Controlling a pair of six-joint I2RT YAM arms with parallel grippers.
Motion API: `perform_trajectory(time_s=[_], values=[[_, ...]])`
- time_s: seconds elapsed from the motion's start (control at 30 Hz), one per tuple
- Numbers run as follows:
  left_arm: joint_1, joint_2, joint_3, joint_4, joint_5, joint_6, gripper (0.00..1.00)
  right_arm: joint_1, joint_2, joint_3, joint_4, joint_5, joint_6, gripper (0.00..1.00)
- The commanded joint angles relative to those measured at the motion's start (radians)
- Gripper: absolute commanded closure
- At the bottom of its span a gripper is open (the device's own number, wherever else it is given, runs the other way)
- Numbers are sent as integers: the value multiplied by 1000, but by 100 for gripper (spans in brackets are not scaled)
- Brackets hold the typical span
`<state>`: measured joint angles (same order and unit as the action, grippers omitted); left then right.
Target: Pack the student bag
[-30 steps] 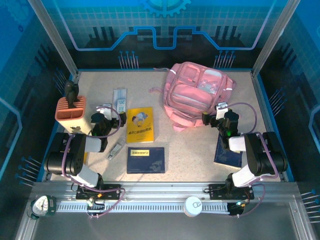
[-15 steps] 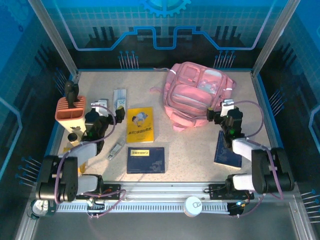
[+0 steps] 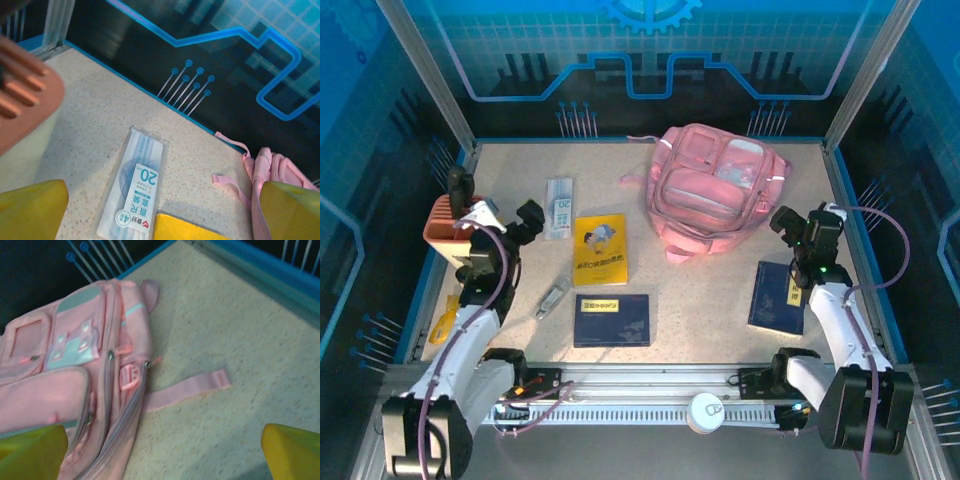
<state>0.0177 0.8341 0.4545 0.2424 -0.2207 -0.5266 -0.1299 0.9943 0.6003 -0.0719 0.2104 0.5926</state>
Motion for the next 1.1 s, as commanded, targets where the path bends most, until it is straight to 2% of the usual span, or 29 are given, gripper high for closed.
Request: perform_trajectory(time_s=[0.0,0.17,0.27,0.4,0.57,0.83,1.07], values=[[19,-36,51,-224,-23,-142,1,5,-6,43,-144,-121,31,0],[19,-27,111,-333,124,-137,1,28,51,111,-248,-248,44,0],[13,-24,118,-329,227,-141,1,61,88,148,-295,-270,31,0],[-38,-20,122,-306,292,-144,1,88,139,186,-325,-272,40,0],[-151,-12,146,-313,283,-122,1,110,251,245,-349,-341,74,0],[-389,86,198,-324,226,-76,1,187,392,315,-324,-356,89,0],[-554,225,262,-289,166,-56,1,237,506,390,-272,-359,69,15]])
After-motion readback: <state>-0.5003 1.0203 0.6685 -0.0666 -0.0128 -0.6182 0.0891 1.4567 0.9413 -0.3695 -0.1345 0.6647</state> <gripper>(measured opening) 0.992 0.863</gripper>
